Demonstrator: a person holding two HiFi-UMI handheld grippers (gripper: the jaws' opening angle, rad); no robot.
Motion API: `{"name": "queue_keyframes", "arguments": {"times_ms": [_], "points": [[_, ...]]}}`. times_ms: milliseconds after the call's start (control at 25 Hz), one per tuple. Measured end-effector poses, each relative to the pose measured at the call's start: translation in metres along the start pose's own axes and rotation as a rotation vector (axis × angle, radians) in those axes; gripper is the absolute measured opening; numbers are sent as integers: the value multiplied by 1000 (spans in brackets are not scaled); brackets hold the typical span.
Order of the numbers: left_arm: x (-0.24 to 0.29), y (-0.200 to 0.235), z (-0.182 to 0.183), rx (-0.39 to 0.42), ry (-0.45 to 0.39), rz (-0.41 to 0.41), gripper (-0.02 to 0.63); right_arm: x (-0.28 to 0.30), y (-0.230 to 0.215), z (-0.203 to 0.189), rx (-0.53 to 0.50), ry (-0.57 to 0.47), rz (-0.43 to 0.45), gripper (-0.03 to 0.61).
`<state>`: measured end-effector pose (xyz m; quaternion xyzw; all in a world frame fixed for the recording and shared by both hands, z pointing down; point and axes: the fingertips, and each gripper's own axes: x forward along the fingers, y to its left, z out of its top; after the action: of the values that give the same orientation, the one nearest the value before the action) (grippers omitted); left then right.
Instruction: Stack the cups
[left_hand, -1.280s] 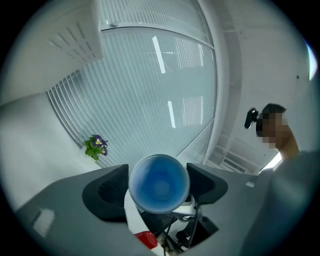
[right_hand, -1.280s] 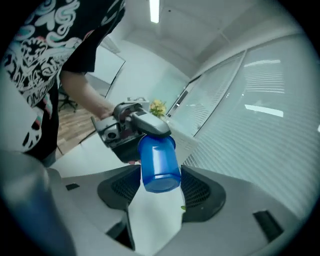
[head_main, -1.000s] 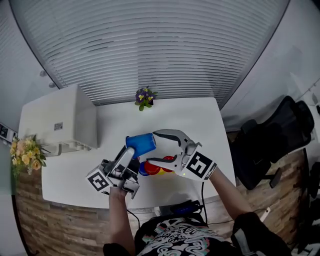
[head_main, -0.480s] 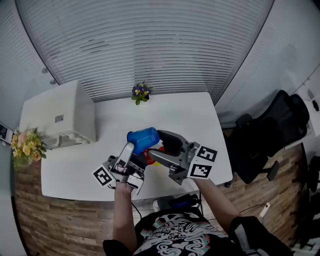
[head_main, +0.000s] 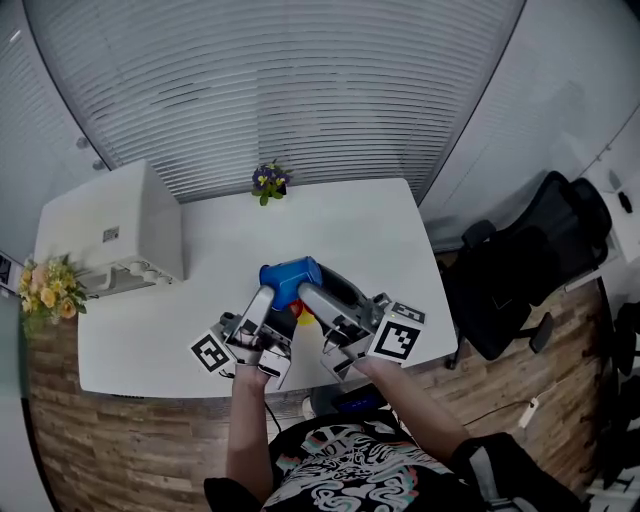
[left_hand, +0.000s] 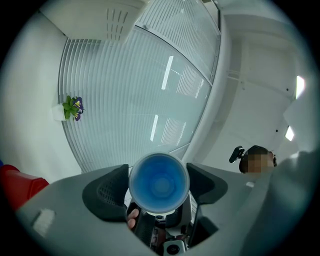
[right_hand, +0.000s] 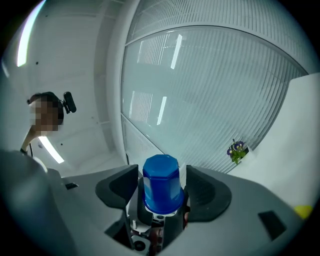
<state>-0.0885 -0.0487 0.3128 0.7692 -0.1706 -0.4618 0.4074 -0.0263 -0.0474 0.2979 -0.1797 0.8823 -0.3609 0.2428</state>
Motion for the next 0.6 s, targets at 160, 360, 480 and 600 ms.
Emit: {"name": "queue_keyframes", "arguments": {"times_ms": [160,360,480,600], "points": [[4,2,-11,9,36,6,350,-5,-2,2,-25,-10,-23,218],[5,5,-15,165,81,96,353,-13,-5,16,-91,-7,-60,216],[-5,17,-10,284,139,199,353,-18,-10,28,-168,17,-96,218],[-16,26,-4,411,195,301,330,-22,-20,32,-272,90,-152,218]]}}
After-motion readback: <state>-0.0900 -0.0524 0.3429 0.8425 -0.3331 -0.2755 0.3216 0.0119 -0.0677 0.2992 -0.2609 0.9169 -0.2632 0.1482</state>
